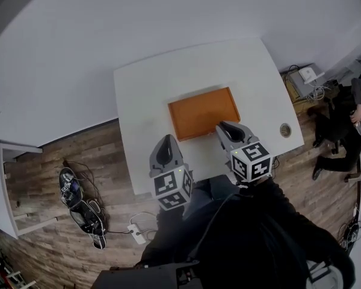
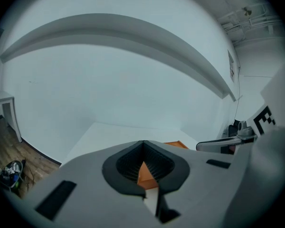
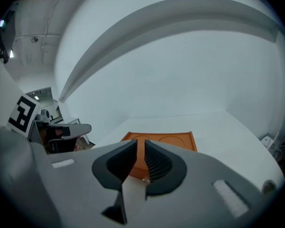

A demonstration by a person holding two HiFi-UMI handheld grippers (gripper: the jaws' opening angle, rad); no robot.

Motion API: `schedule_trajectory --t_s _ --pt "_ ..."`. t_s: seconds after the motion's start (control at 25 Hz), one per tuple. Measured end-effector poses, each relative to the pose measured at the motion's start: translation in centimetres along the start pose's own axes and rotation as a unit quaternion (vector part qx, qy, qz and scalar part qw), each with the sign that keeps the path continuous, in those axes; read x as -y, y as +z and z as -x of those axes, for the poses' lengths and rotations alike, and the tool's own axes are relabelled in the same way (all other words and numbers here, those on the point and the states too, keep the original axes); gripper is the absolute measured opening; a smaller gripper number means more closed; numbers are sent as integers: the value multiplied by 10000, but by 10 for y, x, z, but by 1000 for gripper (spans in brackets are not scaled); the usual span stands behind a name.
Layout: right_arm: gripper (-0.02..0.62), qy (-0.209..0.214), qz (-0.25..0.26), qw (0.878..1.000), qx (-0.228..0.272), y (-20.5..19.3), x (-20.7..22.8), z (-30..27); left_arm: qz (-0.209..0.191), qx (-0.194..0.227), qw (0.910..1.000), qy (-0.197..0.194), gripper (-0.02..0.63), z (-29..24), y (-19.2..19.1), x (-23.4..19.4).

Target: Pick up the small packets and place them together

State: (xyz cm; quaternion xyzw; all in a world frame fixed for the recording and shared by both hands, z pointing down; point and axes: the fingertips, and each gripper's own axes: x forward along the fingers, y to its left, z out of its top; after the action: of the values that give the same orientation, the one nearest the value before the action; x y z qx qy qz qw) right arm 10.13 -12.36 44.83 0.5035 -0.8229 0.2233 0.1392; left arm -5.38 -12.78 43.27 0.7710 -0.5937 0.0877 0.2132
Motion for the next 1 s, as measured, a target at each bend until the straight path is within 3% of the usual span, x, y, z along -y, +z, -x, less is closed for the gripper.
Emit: schedule_trajectory --t_s 0.48,1.0 --pt "92 174 -85 9901 -1390 -85 2 -24 53 -724 9972 167 -2 -14 -51 -8" --pt "114 -215 -462 9810 -1870 -119 13 -63 44 -941 9955 52 -2 -15 -63 -8"
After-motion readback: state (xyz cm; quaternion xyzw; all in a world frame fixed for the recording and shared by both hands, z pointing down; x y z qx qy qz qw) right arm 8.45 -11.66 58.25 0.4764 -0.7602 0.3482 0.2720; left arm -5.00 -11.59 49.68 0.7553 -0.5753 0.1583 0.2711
